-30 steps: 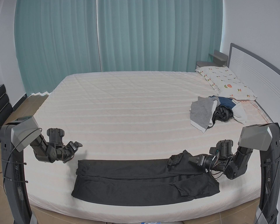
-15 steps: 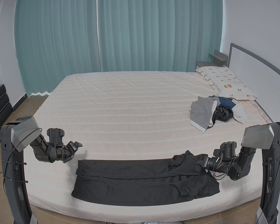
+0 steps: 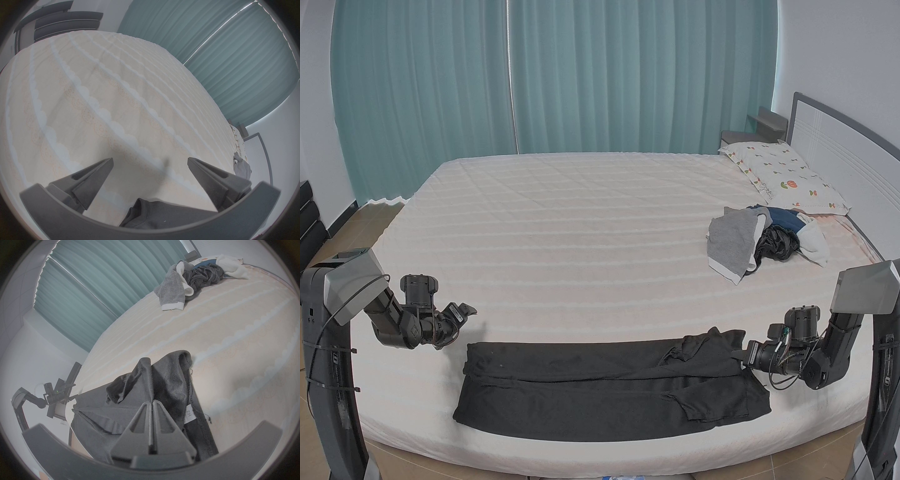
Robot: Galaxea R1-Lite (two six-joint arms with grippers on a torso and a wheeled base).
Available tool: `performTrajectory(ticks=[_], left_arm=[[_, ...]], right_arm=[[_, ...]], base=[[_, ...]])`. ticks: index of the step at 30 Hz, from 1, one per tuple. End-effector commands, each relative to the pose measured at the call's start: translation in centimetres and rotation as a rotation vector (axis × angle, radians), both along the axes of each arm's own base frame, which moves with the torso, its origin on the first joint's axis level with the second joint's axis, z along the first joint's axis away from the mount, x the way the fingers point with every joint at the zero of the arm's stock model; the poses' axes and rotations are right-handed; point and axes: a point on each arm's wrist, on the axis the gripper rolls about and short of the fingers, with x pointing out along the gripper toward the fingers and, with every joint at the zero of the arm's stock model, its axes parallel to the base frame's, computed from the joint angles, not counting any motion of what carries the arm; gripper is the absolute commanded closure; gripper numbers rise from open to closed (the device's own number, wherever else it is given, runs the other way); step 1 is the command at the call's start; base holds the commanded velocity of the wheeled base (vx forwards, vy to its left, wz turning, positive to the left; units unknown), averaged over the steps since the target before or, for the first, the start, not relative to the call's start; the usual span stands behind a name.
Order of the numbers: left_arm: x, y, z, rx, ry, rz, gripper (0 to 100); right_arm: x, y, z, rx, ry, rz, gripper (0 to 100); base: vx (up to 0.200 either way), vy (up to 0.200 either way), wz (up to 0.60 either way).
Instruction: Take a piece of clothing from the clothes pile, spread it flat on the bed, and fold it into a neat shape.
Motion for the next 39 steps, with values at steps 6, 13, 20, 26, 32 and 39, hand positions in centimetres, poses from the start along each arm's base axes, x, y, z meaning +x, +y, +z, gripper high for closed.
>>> performTrajectory(ticks=[6,13,20,26,32,39], left_arm=[[0.0,0.0,-0.1,0.005,0.002,-0.005,0],[0.0,0.0,-0.1,0.003,0.002,-0.005,0],[0.0,0.0,-0.1,0.004,0.002,-0.004,0],[0.0,0.0,-0.1,0.005,0.002,-0.005,0],[0.0,0.0,-0.1,0.005,0.002,-0.005,0],[0.0,0.0,-0.1,0.005,0.002,-0.005,0]], right_arm=[[-0.2,-0.3,-0.7,-0.031,0.014,0.013,0],[0.7,0.3,3.2,0.0,-0.125,0.005,0],[1.5,5.1,4.0,0.094,-0.115,0.034,0],[2.3,8.4,2.3,0.059,-0.03,0.083,0],[3.6,10.4,1.1,0.019,0.02,0.099,0],[4.0,10.8,1.2,0.001,0.073,0.111,0]], base=[[0.0,0.0,0.0],[0.0,0.0,0.0],[0.0,0.0,0.0],[0.0,0.0,0.0],[0.0,0.0,0.0],[0.0,0.0,0.0]])
